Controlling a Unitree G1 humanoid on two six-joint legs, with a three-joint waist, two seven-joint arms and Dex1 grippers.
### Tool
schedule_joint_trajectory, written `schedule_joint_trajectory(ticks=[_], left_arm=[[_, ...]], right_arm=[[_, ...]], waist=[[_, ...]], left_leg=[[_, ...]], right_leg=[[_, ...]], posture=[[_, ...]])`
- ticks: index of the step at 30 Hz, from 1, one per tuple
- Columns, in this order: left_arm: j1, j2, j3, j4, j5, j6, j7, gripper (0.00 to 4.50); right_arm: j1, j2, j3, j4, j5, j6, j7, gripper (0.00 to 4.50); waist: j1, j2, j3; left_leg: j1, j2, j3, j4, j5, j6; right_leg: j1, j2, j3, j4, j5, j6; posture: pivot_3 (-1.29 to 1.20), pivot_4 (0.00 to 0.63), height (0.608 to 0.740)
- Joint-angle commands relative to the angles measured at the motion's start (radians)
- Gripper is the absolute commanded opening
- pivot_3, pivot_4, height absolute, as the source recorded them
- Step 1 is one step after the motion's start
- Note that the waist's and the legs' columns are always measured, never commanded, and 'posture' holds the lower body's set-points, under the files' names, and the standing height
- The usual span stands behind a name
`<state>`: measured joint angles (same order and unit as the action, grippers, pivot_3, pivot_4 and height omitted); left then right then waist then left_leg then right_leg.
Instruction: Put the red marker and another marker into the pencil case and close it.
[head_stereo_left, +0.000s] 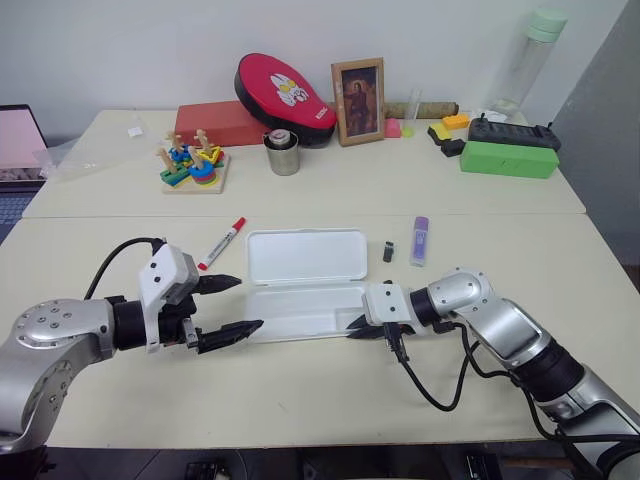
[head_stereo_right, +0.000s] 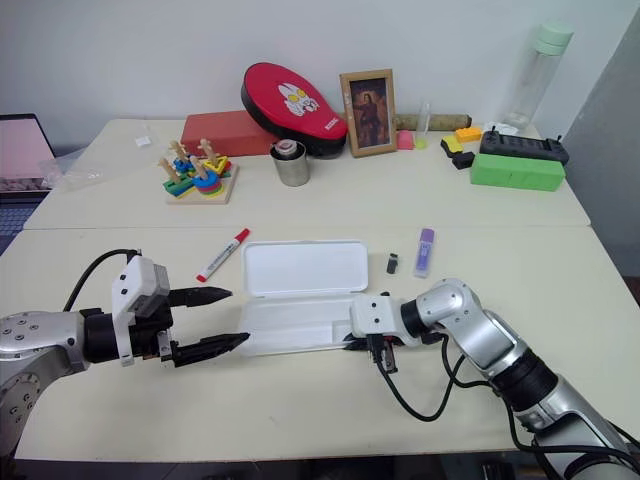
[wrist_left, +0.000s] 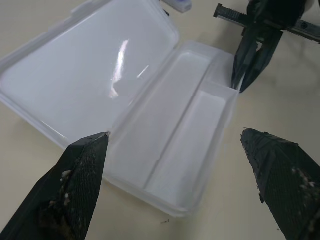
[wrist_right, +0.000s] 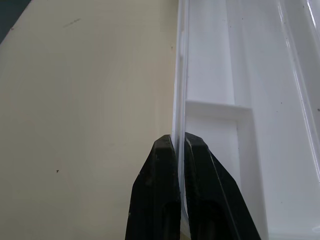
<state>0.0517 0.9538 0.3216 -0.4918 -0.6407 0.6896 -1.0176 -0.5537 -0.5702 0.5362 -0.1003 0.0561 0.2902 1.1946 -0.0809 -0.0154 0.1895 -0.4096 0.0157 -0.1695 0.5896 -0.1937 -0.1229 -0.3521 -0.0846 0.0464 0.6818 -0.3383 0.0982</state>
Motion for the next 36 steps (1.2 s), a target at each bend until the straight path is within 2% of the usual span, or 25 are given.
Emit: schedule_joint_trajectory(ticks=[1,8,10,12,18,20,21,24,27,31,36], left_arm=[[0.005,0.019,0.045,-0.035,-0.018,0.0,0.0,4.5],[-0.009,0.002,0.045,-0.018,-0.014,-0.008,0.028,4.5],[-0.023,-0.012,0.05,0.003,-0.016,-0.006,0.049,4.5],[-0.04,-0.027,0.053,0.02,-0.024,-0.001,0.069,4.5],[-0.092,-0.09,0.083,0.033,-0.055,0.026,0.174,4.5],[-0.104,-0.089,0.102,0.063,-0.022,0.041,0.234,4.5],[-0.108,-0.086,0.105,0.077,-0.005,0.046,0.254,4.5],[-0.15,-0.08,0.115,0.194,0.044,0.113,0.364,4.5],[-0.172,-0.078,0.096,0.231,0.055,0.142,0.386,4.5],[-0.257,-0.088,0.023,0.308,0.087,0.181,0.422,4.5],[-0.398,-0.108,-0.078,0.528,0.188,0.142,0.452,4.5]], right_arm=[[-0.019,0.007,-0.012,0.0,-0.012,-0.026,0.006,0.06],[-0.01,0.017,-0.019,-0.006,-0.021,-0.017,0.003,0.06],[-0.013,0.024,-0.031,-0.014,-0.014,0.0,-0.005,0.55],[-0.015,0.026,-0.038,-0.023,-0.009,0.014,-0.004,0.85],[-0.025,0.044,-0.087,-0.079,0.053,0.09,-0.004,2.36],[-0.042,0.066,-0.134,-0.107,0.113,0.149,-0.012,2.94],[-0.049,0.078,-0.154,-0.117,0.139,0.175,-0.02,3.09],[-0.122,0.17,-0.27,-0.152,0.287,0.314,-0.087,3.89],[-0.18,0.227,-0.34,-0.167,0.366,0.4,-0.148,4.35],[-0.228,0.242,-0.365,-0.148,0.367,0.42,-0.208,4.45],[-0.256,0.24,-0.36,-0.109,0.354,0.399,-0.249,4.45]], waist=[[0.0,0.0,0.0],[0.001,0.0,0.0],[0.001,0.0,0.0],[0.001,0.0,0.0],[0.001,0.0,0.0],[0.001,0.0,0.0],[0.0,0.0,0.0],[-0.004,0.0,0.0],[-0.004,0.0,0.0],[0.01,-0.002,-0.001],[0.018,-0.002,-0.001]], left_leg=[[0.0,0.0,0.0,0.0,0.0,0.0],[0.0,0.0,0.0,0.0,0.0,0.0],[0.0,0.0,0.0,0.0,0.0,0.0],[0.0,0.0,0.0,0.0,0.0,0.0],[0.0,0.0,0.0,0.0,0.0,0.0],[0.0,0.0,0.0,0.0,0.0,0.0],[0.0,0.0,0.0,0.0,0.0,0.0],[0.001,0.0,0.0,0.0,0.0,0.0],[0.001,0.0,-0.001,0.0,0.0,0.0],[0.001,0.0,-0.001,-0.001,0.0,0.0],[0.001,0.0,-0.001,0.0,0.0,0.0]], right_leg=[[0.0,0.0,0.0,0.0,0.0,0.0],[0.0,0.0,0.0,0.0,0.0,0.0],[0.0,0.0,0.0,0.0,0.0,0.0],[0.0,0.0,0.0,0.0,0.0,0.0],[0.0,0.0,0.0,0.0,0.0,0.0],[0.0,0.0,0.0,0.0,0.0,0.0],[0.0,0.0,0.0,0.0,0.0,0.0],[0.0,0.0,0.0,0.001,0.0,0.0],[0.0,0.0,0.0,0.002,0.0,0.0],[0.0,0.0,-0.001,0.0,0.0,0.0],[0.0,0.0,-0.001,0.002,0.0,0.0]], posture=[[0.0,0.15,0.74],[0.0,0.15,0.74],[0.0,0.15,0.74],[0.0,0.15,0.74],[0.0,0.15,0.74],[0.0,0.15,0.74],[0.0,0.15,0.74],[0.0,0.15,0.74],[0.0,0.15,0.74],[0.0,0.15,0.74],[0.0,0.15,0.74]])
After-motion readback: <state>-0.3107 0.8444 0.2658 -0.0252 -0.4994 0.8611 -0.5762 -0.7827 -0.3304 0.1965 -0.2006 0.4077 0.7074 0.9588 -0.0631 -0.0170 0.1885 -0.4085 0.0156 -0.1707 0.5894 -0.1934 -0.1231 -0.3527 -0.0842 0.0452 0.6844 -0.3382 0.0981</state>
